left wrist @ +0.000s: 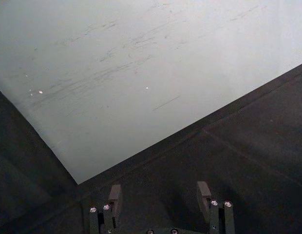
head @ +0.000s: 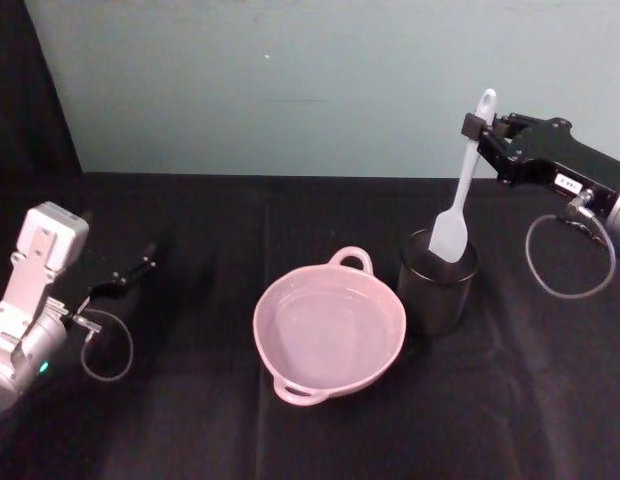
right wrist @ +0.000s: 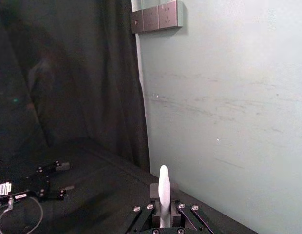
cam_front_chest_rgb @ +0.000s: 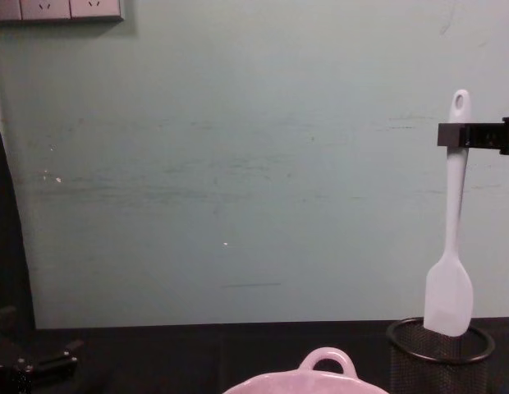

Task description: Use the one hand to pick up the spoon and stir the clear water in the bowl.

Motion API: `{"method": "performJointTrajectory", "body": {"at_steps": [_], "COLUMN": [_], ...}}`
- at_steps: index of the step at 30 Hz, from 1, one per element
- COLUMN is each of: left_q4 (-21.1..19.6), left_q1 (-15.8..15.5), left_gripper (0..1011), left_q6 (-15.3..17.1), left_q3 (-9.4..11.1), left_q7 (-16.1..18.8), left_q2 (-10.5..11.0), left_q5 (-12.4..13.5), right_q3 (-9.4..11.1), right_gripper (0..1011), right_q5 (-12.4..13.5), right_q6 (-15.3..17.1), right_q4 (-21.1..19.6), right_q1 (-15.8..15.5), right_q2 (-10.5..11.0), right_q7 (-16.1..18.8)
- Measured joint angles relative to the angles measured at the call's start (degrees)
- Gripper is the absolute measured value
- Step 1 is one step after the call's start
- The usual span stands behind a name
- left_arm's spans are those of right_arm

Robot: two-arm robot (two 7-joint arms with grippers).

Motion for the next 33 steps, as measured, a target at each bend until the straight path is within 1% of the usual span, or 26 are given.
{"method": "performJointTrajectory", "body": {"at_steps": [13,16,17,18,23,24,27,28,31,33], "left_q4": [0.0,0.0,0.0,0.0,0.0,0.0,0.0,0.0,0.0,0.0], "left_q1": [0.0,0.0,0.0,0.0,0.0,0.0,0.0,0.0,0.0,0.0], "left_gripper": [1005,1005,1005,1005,1005,1005,1005,1005,1005,1005], "left_q6": [0.0,0.0,0.0,0.0,0.0,0.0,0.0,0.0,0.0,0.0], "left_q3": [0.0,0.0,0.0,0.0,0.0,0.0,0.0,0.0,0.0,0.0], "left_q7": [0.0,0.0,0.0,0.0,0.0,0.0,0.0,0.0,0.0,0.0], "left_q2": [0.0,0.0,0.0,0.0,0.0,0.0,0.0,0.0,0.0,0.0], "left_q5": [0.0,0.0,0.0,0.0,0.0,0.0,0.0,0.0,0.0,0.0], "right_q3": [0.0,-0.8,-1.3,-1.3,-3.8,-4.6,-5.8,-6.7,-8.0,-9.4], "right_gripper": [114,114,114,114,114,114,114,114,114,114], "right_q5": [0.1,-0.2,-0.4,-0.4,-1.9,-2.4,-3.2,-3.9,-5.3,-6.9], "right_q6": [-0.1,-0.3,-0.3,-0.3,-0.3,-0.2,-0.1,0.0,0.1,-1.0], "right_q4": [0.0,0.0,-0.2,-0.2,-0.7,-0.8,-0.8,-0.7,-0.6,0.1], "right_q1": [0.0,0.1,0.3,0.3,1.3,1.7,2.3,2.7,3.1,3.3], "right_q2": [-0.1,-0.7,-1.1,-1.1,-2.7,-3.3,-4.0,-4.5,-5.3,-6.5], "right_q7": [0.0,0.3,0.4,0.4,0.9,1.0,1.3,1.3,1.3,1.4]}}
